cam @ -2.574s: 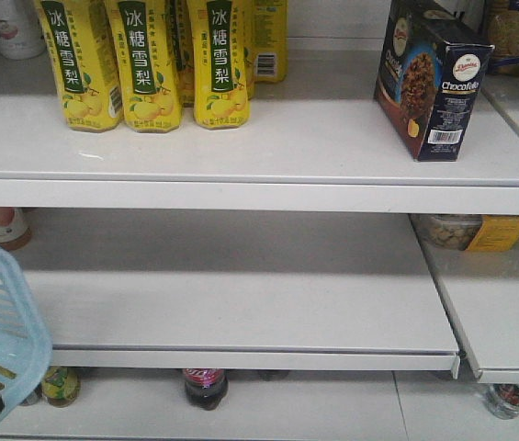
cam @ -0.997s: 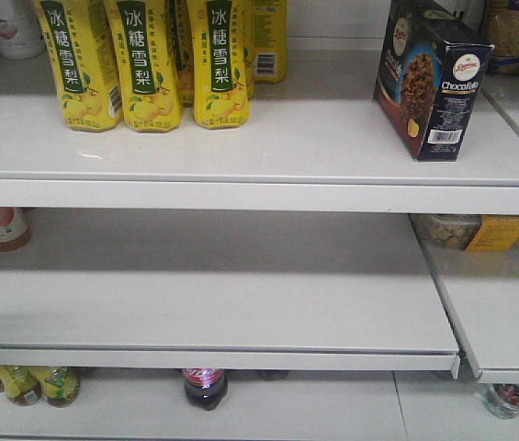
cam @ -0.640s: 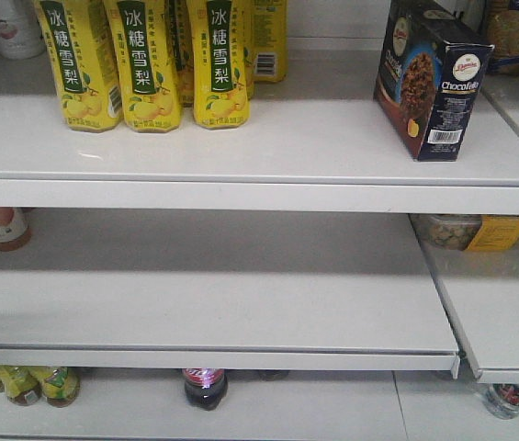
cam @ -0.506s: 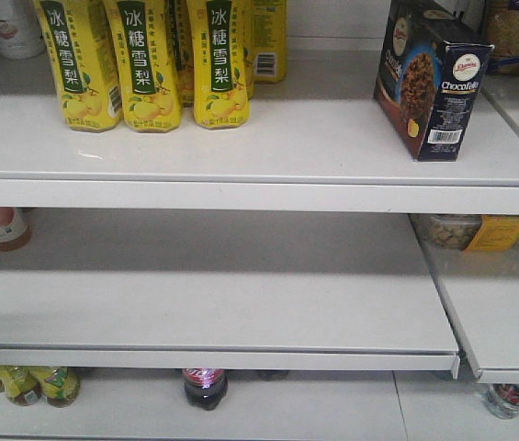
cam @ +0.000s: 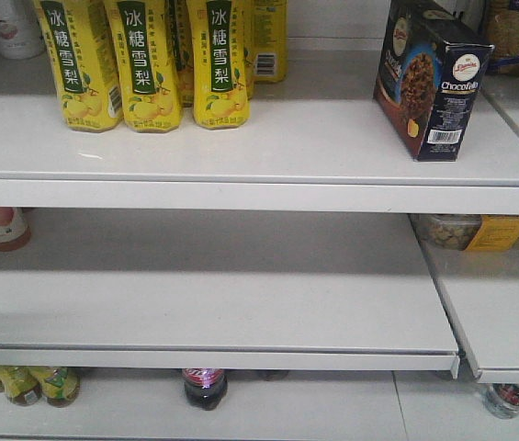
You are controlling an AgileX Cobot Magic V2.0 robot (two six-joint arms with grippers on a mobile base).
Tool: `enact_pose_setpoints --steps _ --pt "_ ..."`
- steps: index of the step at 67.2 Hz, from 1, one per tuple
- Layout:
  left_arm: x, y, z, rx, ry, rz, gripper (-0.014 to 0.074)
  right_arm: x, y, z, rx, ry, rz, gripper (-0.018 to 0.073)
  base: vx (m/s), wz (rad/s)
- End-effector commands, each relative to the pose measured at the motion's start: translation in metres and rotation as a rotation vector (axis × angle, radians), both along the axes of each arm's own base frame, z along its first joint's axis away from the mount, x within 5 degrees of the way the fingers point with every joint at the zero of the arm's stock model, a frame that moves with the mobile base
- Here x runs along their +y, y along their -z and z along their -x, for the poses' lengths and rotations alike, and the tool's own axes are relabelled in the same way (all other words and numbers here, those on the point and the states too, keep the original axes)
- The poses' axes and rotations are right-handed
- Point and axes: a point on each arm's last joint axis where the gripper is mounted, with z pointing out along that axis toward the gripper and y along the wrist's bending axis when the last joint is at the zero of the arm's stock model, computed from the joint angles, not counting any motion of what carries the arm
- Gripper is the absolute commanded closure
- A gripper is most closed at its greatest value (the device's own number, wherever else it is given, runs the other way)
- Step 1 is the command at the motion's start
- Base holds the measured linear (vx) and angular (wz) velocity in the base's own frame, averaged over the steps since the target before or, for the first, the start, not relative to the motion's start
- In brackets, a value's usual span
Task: Left arm holds basket, right arm returns cookies
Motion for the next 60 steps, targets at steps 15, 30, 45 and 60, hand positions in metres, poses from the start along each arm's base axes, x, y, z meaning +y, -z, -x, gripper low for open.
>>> enact_pose_setpoints --steps 15,30,45,60 --pt "0.0 -0.021 0.001 -0.151 0.008 -0.038 0.06 0.005 -0.011 -0.002 -0.118 0.072 0.029 0.0566 0.0 0.0" --pt "0.0 -0.021 0.001 -0.151 0.008 -0.038 0.06 0.005 0.02 -0.009 -0.227 0.096 -0.074 0.0566 0.0 0.0" --pt "0.0 -0.021 0.001 -0.151 0.008 -0.038 0.06 0.005 0.034 -0.01 -0.246 0.095 -0.083 0.0566 0.0 0.0" --pt "0.0 -0.021 0.001 -0.151 0.008 -0.038 0.06 0.005 0.035 -0.01 -0.244 0.093 -0.095 0.0566 0.0 0.0"
